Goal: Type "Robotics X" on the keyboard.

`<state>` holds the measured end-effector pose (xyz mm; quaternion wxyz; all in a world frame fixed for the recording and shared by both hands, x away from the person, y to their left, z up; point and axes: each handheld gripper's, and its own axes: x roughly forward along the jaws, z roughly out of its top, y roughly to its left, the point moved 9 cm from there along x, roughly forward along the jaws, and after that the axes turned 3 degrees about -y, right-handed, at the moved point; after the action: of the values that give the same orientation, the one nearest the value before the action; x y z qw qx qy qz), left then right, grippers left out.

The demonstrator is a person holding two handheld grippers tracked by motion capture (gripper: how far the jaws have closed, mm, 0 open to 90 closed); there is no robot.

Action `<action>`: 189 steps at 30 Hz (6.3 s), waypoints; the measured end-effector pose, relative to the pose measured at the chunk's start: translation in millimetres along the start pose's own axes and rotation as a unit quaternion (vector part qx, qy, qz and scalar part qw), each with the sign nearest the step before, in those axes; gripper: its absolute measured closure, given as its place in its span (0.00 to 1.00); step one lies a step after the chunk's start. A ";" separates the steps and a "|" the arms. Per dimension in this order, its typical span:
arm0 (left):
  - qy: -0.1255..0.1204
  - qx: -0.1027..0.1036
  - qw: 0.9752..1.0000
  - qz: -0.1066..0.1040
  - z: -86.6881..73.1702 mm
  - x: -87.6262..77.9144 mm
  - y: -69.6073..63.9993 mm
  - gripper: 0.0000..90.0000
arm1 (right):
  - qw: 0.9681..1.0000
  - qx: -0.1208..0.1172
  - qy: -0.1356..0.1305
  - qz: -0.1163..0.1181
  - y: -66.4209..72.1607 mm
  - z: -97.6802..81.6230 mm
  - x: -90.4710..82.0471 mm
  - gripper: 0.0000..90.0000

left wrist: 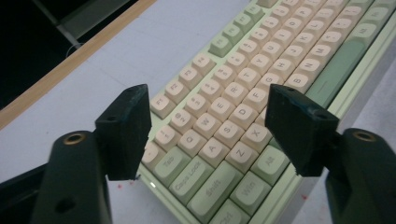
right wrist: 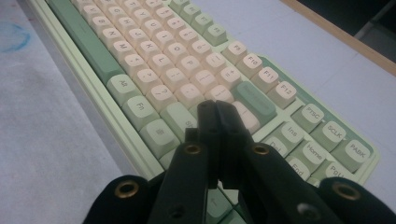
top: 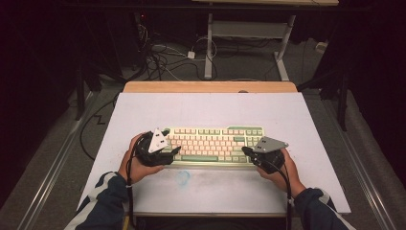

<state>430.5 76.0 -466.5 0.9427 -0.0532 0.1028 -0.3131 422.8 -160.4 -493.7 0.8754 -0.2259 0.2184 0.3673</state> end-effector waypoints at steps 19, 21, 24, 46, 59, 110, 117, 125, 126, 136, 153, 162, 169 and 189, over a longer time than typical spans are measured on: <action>0.028 0.011 0.999 0.042 -31.2 -41.0 23.5 0.23 | 1.000 0.000 0.009 0.001 -1.7 4.2 6.8 1.00; 0.031 0.006 0.998 0.046 -34.3 -43.7 25.2 0.23 | 1.000 -0.003 0.011 0.001 -2.0 4.6 8.4 1.00; 0.038 0.008 0.998 0.050 -39.6 -47.9 25.8 0.23 | 1.000 -0.004 0.011 0.000 -3.2 8.1 11.1 1.00; 0.062 0.009 0.997 0.054 -54.8 -53.0 26.2 0.23 | 0.999 -0.022 0.019 0.020 9.4 50.0 60.0 1.00; 0.060 0.014 0.997 0.055 -55.9 -51.9 26.1 0.23 | 0.998 -0.033 0.050 0.029 21.0 48.8 87.2 1.00; 0.088 0.022 0.995 0.050 -67.5 -49.8 24.1 0.24 | 0.997 0.006 -0.062 -0.042 -4.4 60.0 14.6 0.37; 0.089 0.021 0.995 0.050 -68.2 -48.6 23.8 0.24 | 0.996 0.007 -0.078 -0.051 -6.1 54.8 0.0 0.32; 0.095 0.019 0.994 0.047 -70.0 -48.9 23.4 0.24 | 0.994 0.020 -0.085 -0.068 -8.9 43.8 -12.9 0.22; 0.094 0.018 0.994 0.048 -69.9 -48.8 23.6 0.24 | 0.994 0.018 -0.088 -0.067 -8.6 42.7 -14.5 0.22; 0.094 0.018 0.994 0.050 -69.1 -49.5 23.6 0.24 | 0.992 0.010 -0.087 -0.091 -8.3 22.8 -29.7 0.23; 0.069 0.022 0.995 0.068 -58.7 -47.6 26.6 0.28 | 0.991 0.002 -0.078 -0.110 -7.8 -10.8 -48.0 0.26; 0.083 0.023 0.995 0.049 -52.1 -46.8 20.0 0.60 | 0.992 0.005 -0.054 -0.110 -0.1 -34.7 -53.3 0.26; 0.098 0.028 0.994 0.034 -41.1 -37.6 12.9 0.97 | 0.992 0.001 -0.050 -0.112 2.1 -41.2 -59.1 0.26; 0.134 0.032 0.989 -0.047 -26.0 42.5 -56.9 0.97 | 0.994 -0.012 -0.038 -0.105 6.5 -42.9 -51.1 0.26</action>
<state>424.9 4.0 -489.2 0.9057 0.0145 0.2156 -0.3648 376.2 -208.0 -501.7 0.9140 -0.2444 0.1559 0.2840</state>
